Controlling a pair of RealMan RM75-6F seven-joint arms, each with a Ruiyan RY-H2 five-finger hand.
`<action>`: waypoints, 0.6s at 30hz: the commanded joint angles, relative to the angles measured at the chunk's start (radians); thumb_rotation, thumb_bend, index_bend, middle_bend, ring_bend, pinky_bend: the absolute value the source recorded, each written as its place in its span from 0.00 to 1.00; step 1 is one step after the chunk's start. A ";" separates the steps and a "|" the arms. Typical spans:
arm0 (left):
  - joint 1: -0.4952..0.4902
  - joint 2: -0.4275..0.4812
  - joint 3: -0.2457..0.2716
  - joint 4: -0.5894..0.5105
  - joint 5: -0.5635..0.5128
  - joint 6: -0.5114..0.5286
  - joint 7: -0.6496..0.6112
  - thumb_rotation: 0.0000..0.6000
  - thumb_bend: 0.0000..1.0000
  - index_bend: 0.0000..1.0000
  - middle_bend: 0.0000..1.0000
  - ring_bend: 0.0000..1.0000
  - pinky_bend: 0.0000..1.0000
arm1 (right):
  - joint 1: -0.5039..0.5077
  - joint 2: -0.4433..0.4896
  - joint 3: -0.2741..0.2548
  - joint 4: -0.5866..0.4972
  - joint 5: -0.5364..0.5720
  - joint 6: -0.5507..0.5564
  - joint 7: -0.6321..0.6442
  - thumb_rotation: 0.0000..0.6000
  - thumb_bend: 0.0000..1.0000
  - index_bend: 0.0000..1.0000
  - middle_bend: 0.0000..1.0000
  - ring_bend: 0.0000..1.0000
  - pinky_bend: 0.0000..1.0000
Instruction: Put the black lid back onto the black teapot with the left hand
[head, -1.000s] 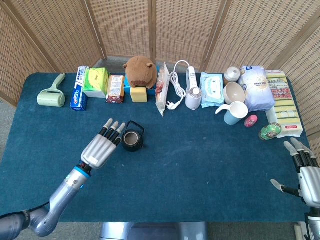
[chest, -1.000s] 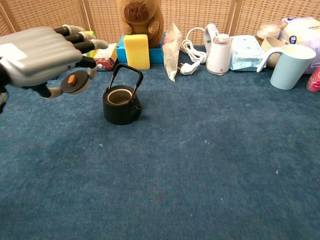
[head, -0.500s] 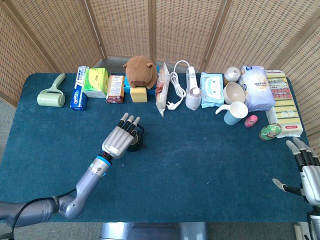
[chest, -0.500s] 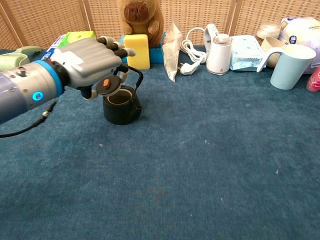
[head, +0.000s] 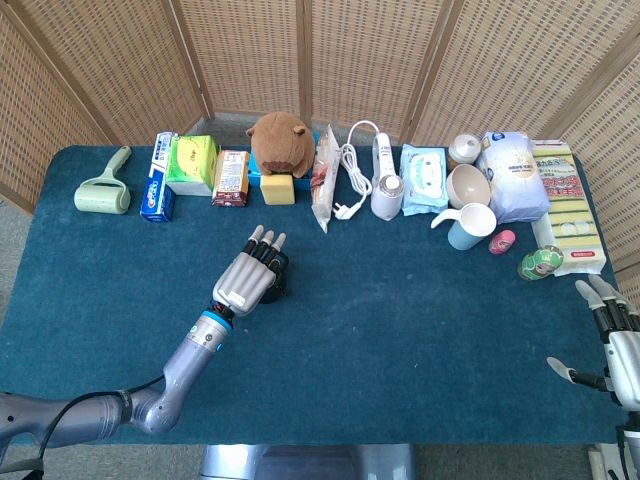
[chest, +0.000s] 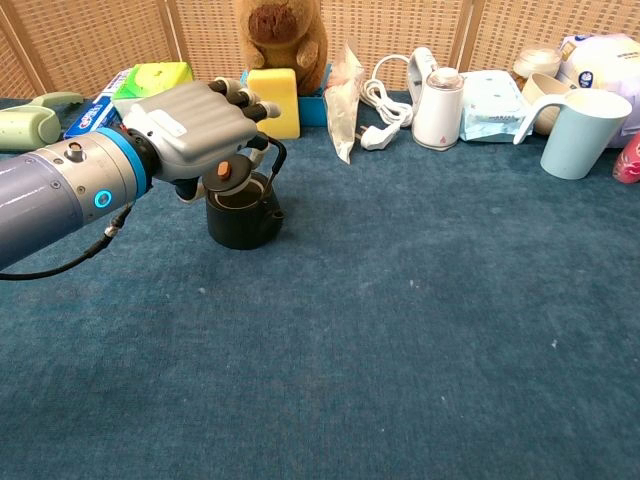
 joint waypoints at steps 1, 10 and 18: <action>-0.005 -0.007 0.002 0.005 -0.020 0.013 0.012 1.00 0.27 0.41 0.00 0.00 0.02 | -0.002 0.005 -0.004 -0.004 -0.010 0.004 0.013 1.00 0.04 0.00 0.00 0.00 0.00; -0.026 -0.038 0.005 0.029 -0.049 0.040 0.025 1.00 0.27 0.41 0.00 0.00 0.02 | -0.001 0.011 -0.006 -0.001 -0.009 0.000 0.032 1.00 0.04 0.00 0.00 0.00 0.00; -0.038 -0.051 0.003 0.037 -0.071 0.053 0.026 1.00 0.27 0.41 0.00 0.00 0.02 | 0.000 0.014 -0.008 0.000 -0.012 -0.003 0.042 1.00 0.04 0.00 0.00 0.00 0.00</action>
